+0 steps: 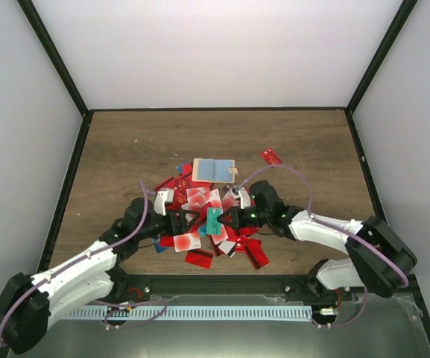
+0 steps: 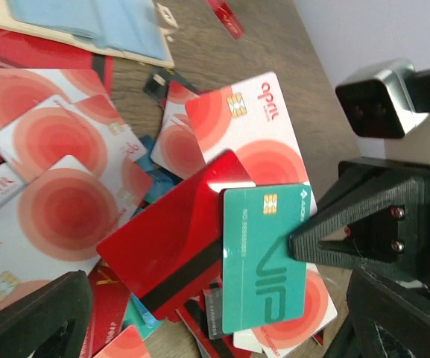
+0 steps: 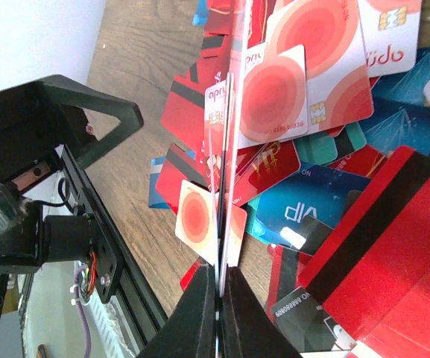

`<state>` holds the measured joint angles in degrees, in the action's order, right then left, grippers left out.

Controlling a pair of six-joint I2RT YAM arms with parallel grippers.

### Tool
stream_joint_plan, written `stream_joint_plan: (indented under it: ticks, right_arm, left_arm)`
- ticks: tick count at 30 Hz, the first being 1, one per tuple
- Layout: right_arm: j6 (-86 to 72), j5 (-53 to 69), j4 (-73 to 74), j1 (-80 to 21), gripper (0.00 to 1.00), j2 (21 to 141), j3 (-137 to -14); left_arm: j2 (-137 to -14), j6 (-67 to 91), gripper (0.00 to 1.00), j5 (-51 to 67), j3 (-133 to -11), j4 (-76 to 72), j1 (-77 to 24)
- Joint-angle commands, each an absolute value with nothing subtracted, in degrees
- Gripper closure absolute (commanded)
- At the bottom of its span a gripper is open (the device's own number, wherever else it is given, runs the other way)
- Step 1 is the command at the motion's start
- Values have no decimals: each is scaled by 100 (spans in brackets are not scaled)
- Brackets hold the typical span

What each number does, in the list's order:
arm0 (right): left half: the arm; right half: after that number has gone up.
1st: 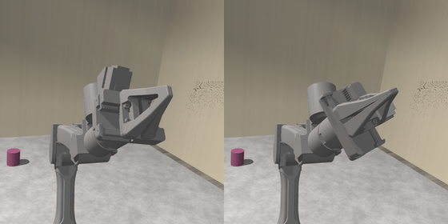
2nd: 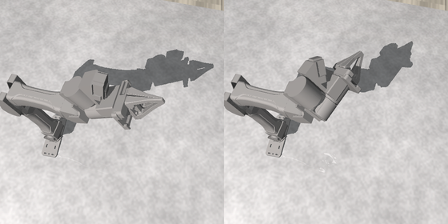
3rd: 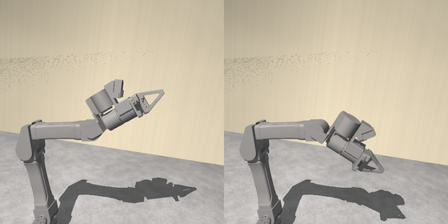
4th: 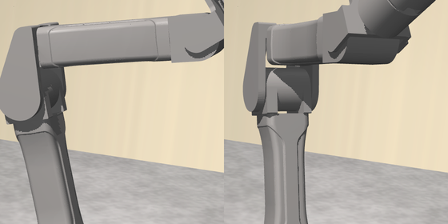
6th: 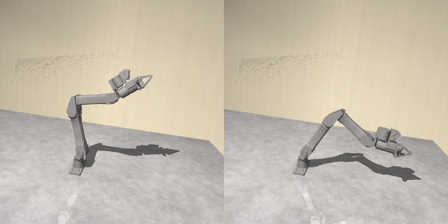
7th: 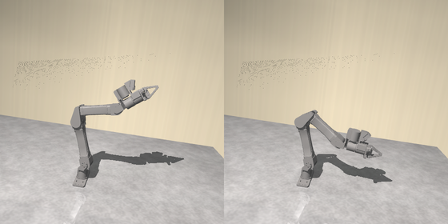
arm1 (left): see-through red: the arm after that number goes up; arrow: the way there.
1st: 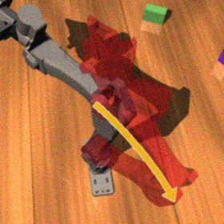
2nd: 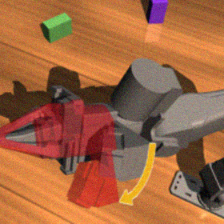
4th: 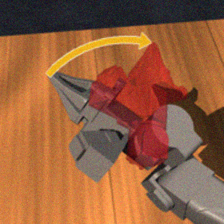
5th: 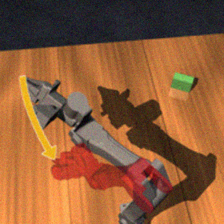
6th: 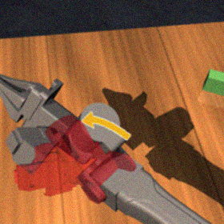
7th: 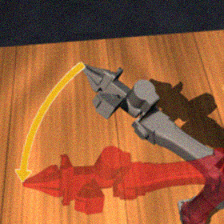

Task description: Put the credit cards into the card holder

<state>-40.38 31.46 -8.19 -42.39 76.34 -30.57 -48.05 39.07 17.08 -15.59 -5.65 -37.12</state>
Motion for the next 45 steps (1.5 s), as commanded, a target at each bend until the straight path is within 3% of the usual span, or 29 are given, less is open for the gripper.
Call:
stream_joint_plan:
  ticks: [1, 7, 18, 29, 33, 40, 45]
  right_arm:
    - [-3627, 3358, -786, -4016, 99, 7339, -2992]
    - [-3448, 3250, -481, -3772, 99, 7185, -2856]
    - [-3739, 4462, -1058, -3150, 99, 6541, -2377]
    - [-4061, 5119, -1648, -2928, 99, 6425, -2210]
    - [-4103, 5209, -1763, -2927, 99, 6463, -2197]
    - [-4032, 5012, -1645, -2906, 99, 6583, -2161]
    - [-3972, 4760, -1519, -2875, 96, 6841, -2136]
  left_arm:
    - [-5144, 3968, 5, 2327, -1401, -1779, -3691]
    - [-6007, 3830, 7, 2378, -1548, -2308, -3646]
    - [-7146, 4137, 10, 3412, -1319, -3936, -3324]
    - [-8228, 4956, 26, 4283, -1221, -5854, -3248]
    - [-8649, 5259, 44, 4441, -1222, -6513, -3247]
    - [-9470, 5999, 94, 4575, -1132, -8137, -3243]
    - [-10006, 6409, 96, 4592, -1069, -8972, -3235]
